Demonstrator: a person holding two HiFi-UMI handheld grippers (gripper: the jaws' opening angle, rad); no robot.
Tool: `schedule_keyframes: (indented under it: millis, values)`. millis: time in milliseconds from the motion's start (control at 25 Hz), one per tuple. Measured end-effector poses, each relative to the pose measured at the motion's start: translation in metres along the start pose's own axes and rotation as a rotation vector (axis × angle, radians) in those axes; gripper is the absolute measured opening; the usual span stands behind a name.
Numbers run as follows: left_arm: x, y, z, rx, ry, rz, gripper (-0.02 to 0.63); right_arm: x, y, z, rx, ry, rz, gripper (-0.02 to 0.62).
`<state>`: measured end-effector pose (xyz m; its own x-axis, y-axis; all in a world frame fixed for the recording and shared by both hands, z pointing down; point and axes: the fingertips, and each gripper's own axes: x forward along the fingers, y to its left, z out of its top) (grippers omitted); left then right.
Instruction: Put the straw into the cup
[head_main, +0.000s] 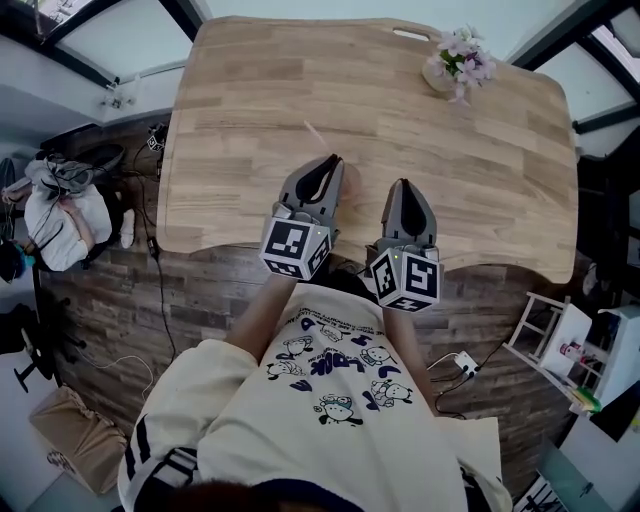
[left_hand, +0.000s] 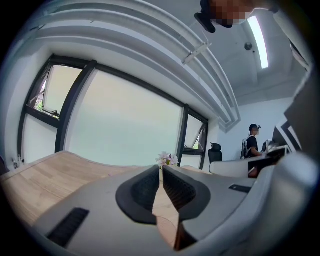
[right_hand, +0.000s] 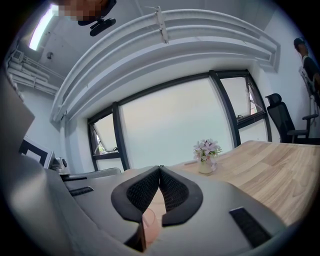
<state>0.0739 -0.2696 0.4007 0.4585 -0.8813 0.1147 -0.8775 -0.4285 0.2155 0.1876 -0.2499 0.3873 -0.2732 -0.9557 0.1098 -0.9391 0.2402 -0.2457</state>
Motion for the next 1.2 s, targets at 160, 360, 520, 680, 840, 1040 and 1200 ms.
schedule_keyframes:
  millis: [160,360,520,680,840,1040,1200]
  values:
    - [-0.002,-0.004,0.010,0.010,-0.024,0.002,0.051,0.000,0.002,0.004,-0.002,-0.012,0.016,0.011]
    - [-0.004,-0.006,0.016,0.048,-0.033,0.011,0.051,0.001,0.007,0.006,-0.011,-0.018,0.036,0.011]
    - [-0.005,-0.006,0.020,0.068,-0.041,0.014,0.051,0.003,0.011,0.007,-0.023,-0.021,0.051,0.012]
    - [-0.008,-0.006,0.027,0.094,-0.054,0.021,0.051,0.005,0.014,0.011,-0.038,-0.022,0.061,0.012]
    - [-0.009,-0.006,0.032,0.106,-0.062,0.025,0.051,0.006,0.017,0.013,-0.043,-0.026,0.068,0.012]
    - [-0.009,-0.007,0.032,0.111,-0.061,0.025,0.051,0.006,0.015,0.013,-0.043,-0.027,0.063,0.012]
    - [-0.007,-0.007,0.031,0.106,-0.062,0.025,0.051,0.008,0.013,0.012,-0.042,-0.025,0.059,0.012]
